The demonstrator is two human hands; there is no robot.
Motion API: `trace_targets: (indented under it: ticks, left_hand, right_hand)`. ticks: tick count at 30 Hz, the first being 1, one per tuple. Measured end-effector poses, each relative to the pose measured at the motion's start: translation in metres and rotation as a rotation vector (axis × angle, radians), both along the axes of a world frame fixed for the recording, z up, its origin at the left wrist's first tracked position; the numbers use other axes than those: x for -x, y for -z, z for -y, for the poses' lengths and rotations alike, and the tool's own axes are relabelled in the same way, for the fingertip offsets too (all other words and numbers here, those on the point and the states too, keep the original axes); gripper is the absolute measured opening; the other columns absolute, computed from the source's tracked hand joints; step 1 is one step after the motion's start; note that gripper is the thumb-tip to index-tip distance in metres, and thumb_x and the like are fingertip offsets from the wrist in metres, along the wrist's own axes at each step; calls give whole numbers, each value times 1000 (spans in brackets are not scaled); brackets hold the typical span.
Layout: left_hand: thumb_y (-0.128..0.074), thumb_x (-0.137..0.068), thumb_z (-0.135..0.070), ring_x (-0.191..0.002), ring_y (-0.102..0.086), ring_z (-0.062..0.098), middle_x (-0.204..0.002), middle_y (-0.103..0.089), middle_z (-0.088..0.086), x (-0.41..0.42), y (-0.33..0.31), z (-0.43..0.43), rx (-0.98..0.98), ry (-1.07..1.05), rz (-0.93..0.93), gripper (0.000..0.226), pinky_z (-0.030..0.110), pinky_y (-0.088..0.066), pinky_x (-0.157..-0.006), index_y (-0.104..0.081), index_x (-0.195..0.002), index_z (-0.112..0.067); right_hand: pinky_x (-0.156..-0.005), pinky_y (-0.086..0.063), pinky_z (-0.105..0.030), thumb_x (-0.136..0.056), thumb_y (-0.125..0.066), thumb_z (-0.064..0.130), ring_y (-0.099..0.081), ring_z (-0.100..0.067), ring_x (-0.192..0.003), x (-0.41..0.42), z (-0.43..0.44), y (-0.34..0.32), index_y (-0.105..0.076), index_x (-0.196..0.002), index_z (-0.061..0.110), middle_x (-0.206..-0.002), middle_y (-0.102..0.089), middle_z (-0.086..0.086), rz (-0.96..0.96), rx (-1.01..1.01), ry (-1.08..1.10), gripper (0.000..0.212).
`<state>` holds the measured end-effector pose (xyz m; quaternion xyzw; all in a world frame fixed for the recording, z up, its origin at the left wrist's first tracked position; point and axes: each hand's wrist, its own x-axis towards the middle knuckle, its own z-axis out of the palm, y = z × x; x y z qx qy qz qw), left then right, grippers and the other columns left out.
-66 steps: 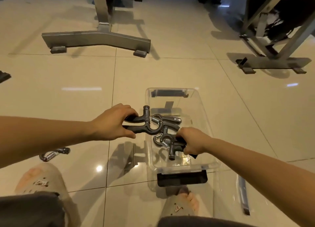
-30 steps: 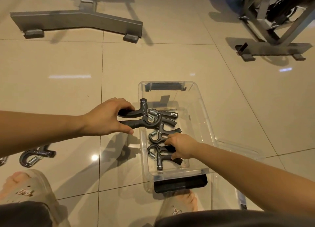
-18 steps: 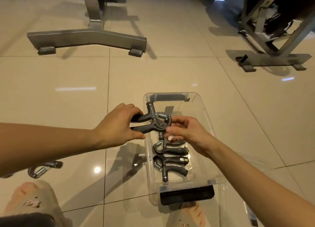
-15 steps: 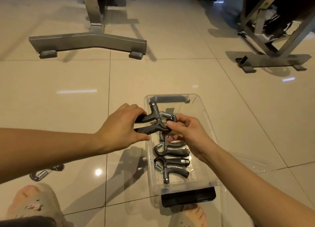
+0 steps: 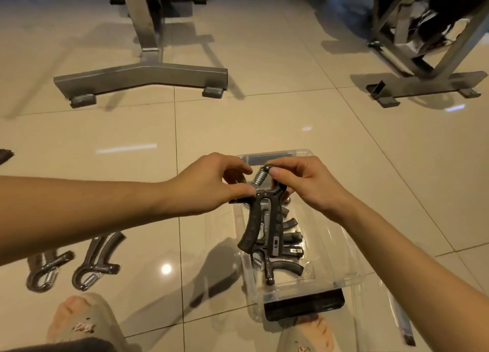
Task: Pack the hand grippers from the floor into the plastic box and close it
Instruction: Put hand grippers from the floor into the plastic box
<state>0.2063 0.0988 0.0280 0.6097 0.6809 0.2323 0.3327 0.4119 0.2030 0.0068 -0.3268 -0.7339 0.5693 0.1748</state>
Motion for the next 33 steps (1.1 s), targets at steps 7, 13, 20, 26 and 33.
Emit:
trace_targets:
  ticks: [7,13,20,26,33]
  left_hand:
    - [-76,-88,-16,-64,-67,8,-72,-70,0,-3,2,-3,-33,-125,298,31,16,-50,-53,-68,-118,-20]
    - [-76,-87,-16,-69,-71,21,-76,-71,8,5,18,-1,-73,-334,407,29,34,-59,-58,-61,-110,-27]
    - [-72,-90,-7,-68,-70,23,-70,-65,9,14,32,-8,-42,-403,583,33,40,-59,-61,-58,-116,-21]
    - [-79,-85,-13,-84,-72,32,-82,-68,21,11,50,-17,72,-297,584,41,39,-60,-69,-57,-118,-21]
    - [-59,-53,-92,-144,-26,21,-158,-30,2,26,89,-17,113,175,-373,128,39,-28,-115,-31,-155,-19]
  right_hand:
    - [-61,-48,-37,-97,-66,17,-55,-25,-65,21,11,6,-61,-100,10,-68,-55,-13,-117,3,103,9]
    - [-82,-56,-31,-82,-75,49,-64,-3,-92,24,32,25,-60,-122,32,-103,-67,17,71,-244,203,46]
    - [-83,-52,-35,-72,-77,58,-52,-11,-96,19,32,31,-54,-137,33,-106,-47,12,350,-693,103,73]
    - [-83,-50,-34,-79,-74,40,-52,-12,-101,7,19,42,-55,-137,25,-112,-50,11,417,-689,33,63]
    - [-86,-51,-34,-77,-80,35,-56,-12,-99,-40,-17,77,-56,-135,26,-114,-53,11,691,-550,-100,64]
